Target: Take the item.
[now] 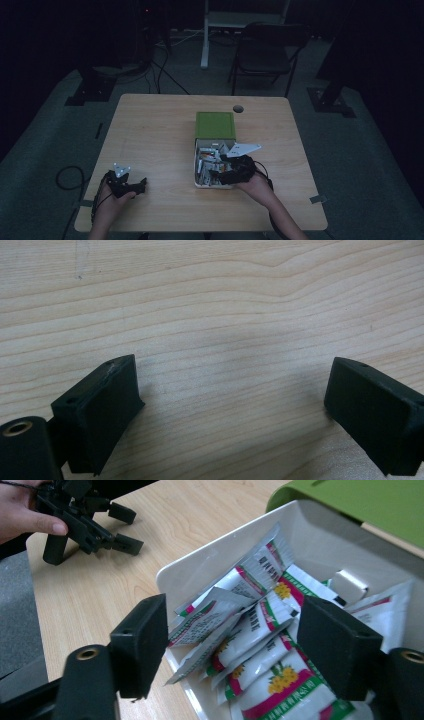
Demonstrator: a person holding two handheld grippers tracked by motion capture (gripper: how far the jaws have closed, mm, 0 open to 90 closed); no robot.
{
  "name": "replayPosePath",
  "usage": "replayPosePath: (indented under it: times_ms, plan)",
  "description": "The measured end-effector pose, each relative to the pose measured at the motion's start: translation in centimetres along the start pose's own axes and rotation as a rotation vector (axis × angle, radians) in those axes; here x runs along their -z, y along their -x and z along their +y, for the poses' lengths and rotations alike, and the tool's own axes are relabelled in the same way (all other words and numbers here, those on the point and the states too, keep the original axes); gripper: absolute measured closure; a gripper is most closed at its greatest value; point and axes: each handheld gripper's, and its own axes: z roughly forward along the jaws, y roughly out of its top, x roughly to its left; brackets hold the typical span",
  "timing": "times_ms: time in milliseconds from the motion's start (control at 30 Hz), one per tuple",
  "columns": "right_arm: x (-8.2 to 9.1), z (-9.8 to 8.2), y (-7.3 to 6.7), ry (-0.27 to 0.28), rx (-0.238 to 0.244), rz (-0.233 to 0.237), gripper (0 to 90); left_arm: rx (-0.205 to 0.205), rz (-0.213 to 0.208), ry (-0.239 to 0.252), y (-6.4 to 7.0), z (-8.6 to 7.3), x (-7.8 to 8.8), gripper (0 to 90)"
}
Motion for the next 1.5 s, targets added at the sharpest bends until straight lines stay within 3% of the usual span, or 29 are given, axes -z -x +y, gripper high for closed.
replayPosePath:
  times_ms: [533, 933, 1167, 1500]
  plan:
    - [-1.1, -0.7, -1.1, -0.033, -0.010, -0.059, 51.2, -0.002, 0.000, -0.002, 0.0, 0.0, 0.0, 7.9]
    - [-2.9, -2.4, -2.5, -0.032, -0.064, -0.104, 64.1, -0.001, 0.000, -0.001, 0.0, 0.0, 0.0, 7.9]
    - [-4.0, -2.8, -3.0, -0.037, -0.080, -0.137, 65.6, -0.001, 0.000, -0.002, 0.0, 0.0, 0.0, 7.9]
    - [-5.0, -2.7, -3.1, -0.062, -0.105, -0.141, 65.8, -0.001, 0.000, -0.002, 0.0, 0.0, 0.0, 7.9]
